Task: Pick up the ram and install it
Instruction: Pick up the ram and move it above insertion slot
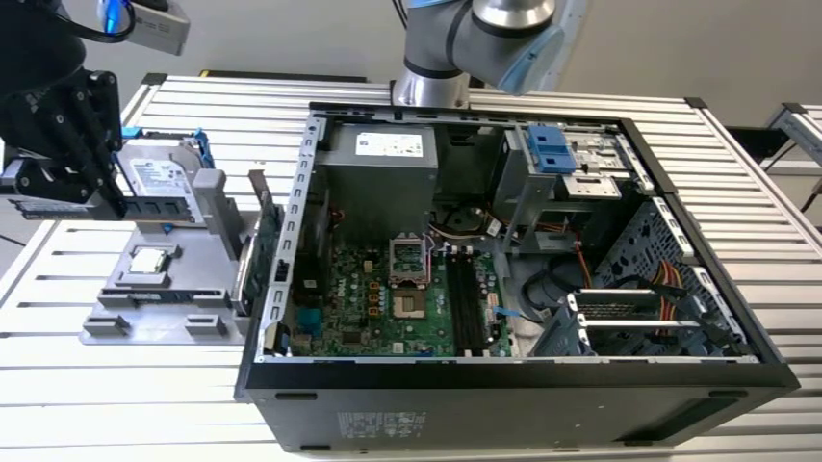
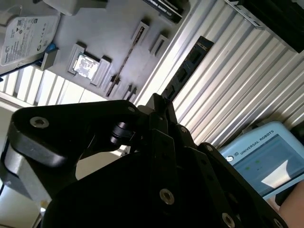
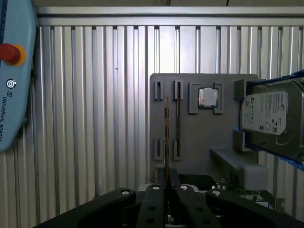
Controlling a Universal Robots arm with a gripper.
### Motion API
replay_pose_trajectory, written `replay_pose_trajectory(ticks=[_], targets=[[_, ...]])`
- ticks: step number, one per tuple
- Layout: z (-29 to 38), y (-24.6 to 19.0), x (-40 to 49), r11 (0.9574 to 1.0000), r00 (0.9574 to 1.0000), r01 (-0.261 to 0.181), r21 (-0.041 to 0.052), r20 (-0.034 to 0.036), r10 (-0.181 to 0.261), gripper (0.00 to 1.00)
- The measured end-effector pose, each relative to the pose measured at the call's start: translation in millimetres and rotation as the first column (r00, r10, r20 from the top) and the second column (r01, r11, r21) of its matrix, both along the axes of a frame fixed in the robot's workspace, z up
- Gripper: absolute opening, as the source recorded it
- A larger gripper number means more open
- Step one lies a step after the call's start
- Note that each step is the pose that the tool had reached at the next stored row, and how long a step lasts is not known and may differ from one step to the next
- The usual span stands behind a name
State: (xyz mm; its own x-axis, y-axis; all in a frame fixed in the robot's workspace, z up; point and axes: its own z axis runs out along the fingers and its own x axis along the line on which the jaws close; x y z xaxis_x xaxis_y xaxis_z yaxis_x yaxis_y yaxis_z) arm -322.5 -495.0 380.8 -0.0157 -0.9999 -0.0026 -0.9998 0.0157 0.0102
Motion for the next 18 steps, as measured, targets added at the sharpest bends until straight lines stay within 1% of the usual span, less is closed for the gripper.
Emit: replay_pose_trajectory(ticks=[18], targets=[[0.0, 0.0, 18.5, 1.0, 1.0, 0.0, 0.0, 0.0, 0.0, 0.0]])
